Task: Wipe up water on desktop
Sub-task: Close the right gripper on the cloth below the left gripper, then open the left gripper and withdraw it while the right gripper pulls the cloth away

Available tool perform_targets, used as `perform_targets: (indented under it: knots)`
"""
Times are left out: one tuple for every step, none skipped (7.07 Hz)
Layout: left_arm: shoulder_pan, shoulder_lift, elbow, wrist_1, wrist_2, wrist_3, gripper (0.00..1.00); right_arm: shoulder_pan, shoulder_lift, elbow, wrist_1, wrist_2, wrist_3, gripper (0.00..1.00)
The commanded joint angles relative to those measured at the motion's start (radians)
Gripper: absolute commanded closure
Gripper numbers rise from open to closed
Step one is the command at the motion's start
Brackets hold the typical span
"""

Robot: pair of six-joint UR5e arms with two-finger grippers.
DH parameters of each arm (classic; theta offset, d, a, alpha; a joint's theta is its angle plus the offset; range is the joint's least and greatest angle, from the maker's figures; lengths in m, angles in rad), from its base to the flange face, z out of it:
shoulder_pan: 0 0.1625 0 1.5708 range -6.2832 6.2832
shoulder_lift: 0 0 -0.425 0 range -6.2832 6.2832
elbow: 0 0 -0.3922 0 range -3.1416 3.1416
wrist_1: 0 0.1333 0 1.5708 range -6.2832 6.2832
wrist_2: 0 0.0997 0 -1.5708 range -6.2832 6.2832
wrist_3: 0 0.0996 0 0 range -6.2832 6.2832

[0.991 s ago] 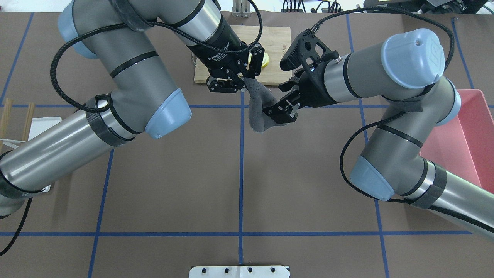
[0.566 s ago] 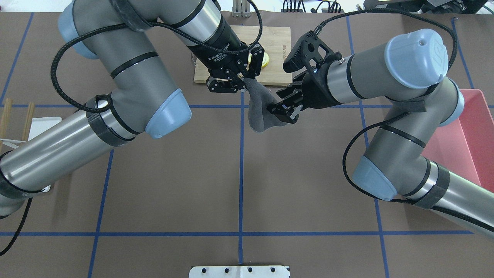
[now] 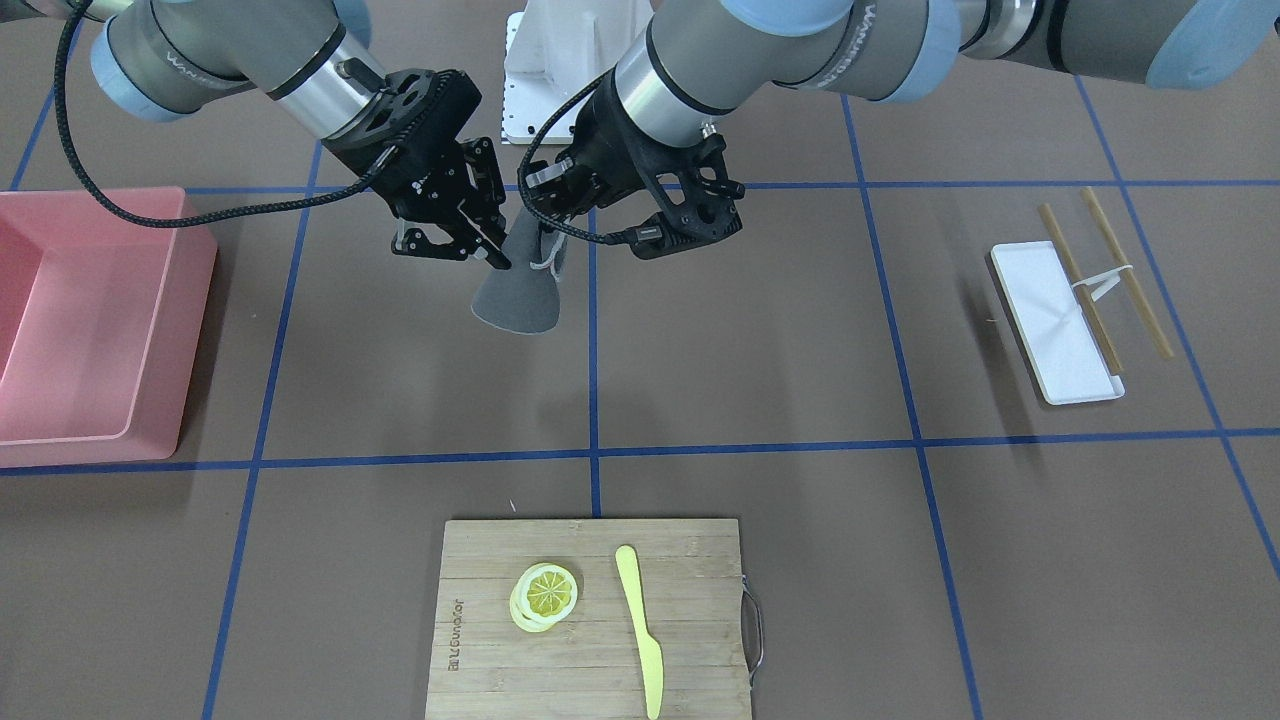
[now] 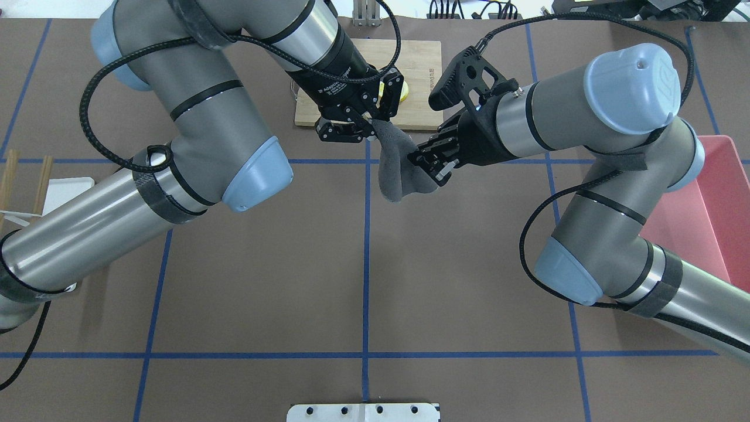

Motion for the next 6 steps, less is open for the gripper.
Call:
perform_targets:
  knots:
    - [0.001,-0.004,0.001,-0.002,0.008,0.0,1.0,0.004,-0.005,0.002,-0.002,-0.001,0.008,1.0]
    - [0.001,-0.001,-0.003,0.0,0.008,0.0,1.0,0.006,-0.007,0.003,-0.011,0.001,0.007,1.0]
    - [-0.001,0.002,-0.003,-0.003,0.01,0.002,0.41,0.012,-0.005,0.017,-0.043,0.004,0.007,1.0]
    - [-0.001,0.006,-0.004,-0.009,0.023,0.005,0.02,0.015,-0.004,0.029,-0.07,0.004,0.007,1.0]
    - [-0.001,0.007,-0.007,-0.009,0.063,0.003,0.02,0.021,-0.002,0.029,-0.084,0.012,0.007,1.0]
    - [-0.001,0.007,-0.01,-0.009,0.066,0.002,0.02,0.024,-0.002,0.031,-0.084,0.016,0.007,1.0]
